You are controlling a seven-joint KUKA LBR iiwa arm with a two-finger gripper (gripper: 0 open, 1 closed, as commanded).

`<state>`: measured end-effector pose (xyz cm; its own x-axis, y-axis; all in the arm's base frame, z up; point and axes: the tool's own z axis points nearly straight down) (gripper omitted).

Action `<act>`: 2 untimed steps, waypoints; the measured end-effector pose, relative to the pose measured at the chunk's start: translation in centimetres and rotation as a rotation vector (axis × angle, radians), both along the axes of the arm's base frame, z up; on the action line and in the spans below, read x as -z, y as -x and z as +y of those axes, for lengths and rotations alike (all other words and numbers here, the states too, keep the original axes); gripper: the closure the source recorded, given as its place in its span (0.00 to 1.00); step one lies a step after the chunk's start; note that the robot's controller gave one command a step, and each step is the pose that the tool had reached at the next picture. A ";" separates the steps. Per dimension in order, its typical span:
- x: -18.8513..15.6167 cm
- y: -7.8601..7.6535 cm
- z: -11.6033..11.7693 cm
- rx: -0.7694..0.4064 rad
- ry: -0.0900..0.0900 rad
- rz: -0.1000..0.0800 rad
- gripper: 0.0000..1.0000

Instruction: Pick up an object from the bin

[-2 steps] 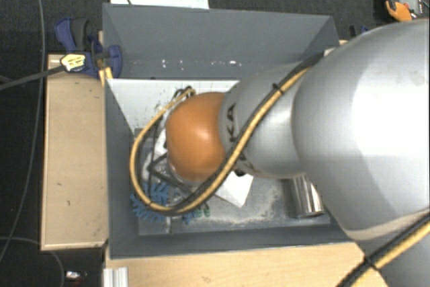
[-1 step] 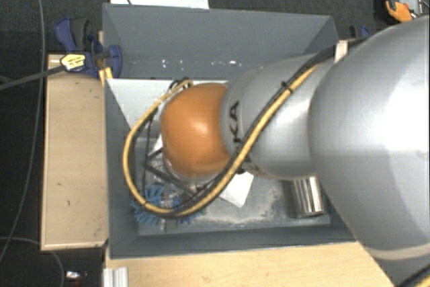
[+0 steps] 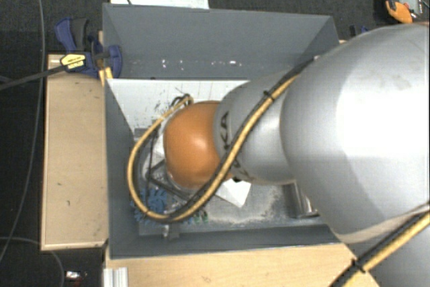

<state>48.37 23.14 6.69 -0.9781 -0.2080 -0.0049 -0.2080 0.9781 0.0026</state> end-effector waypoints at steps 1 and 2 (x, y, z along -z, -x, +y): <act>-0.3 -0.3 -0.8 0.051 -0.006 -0.009 0.00; -0.1 -0.1 -0.1 0.011 -0.002 -0.002 1.00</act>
Offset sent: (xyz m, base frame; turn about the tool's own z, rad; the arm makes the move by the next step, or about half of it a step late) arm 0.0001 -0.0007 0.0003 0.0048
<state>48.43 23.07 6.75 -0.9803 -0.1974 -0.0071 -0.1974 0.9803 0.0043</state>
